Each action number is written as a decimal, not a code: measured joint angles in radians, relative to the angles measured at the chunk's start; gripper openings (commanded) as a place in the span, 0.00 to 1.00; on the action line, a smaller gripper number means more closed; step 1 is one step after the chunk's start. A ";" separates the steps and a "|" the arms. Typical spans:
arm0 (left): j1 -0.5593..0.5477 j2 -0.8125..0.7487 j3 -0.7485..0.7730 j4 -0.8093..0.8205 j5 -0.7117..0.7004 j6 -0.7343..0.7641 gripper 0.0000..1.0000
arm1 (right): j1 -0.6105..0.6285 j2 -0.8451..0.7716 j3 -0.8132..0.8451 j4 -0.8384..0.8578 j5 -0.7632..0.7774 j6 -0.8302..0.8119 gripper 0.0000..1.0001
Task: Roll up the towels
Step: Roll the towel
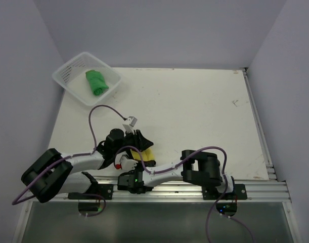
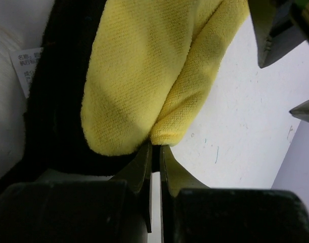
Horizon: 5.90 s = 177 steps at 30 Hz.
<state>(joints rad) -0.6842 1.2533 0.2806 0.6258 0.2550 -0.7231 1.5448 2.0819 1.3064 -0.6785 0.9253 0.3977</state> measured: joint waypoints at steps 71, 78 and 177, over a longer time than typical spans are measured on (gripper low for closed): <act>-0.002 0.189 -0.002 0.037 -0.077 0.008 0.39 | -0.520 -0.820 -0.902 0.944 -0.835 0.599 0.49; -0.001 0.181 -0.010 0.039 -0.080 0.008 0.39 | -0.529 -0.743 -0.923 1.024 -0.873 0.651 0.47; 0.003 -0.027 0.069 -0.503 -0.297 0.027 0.00 | -0.141 -0.508 -0.573 0.546 -0.229 0.345 0.00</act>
<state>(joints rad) -0.6811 1.2263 0.3492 0.1226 -0.0418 -0.6956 1.4040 1.5738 0.7338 -0.1322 0.6964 0.7425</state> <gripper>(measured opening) 0.007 0.052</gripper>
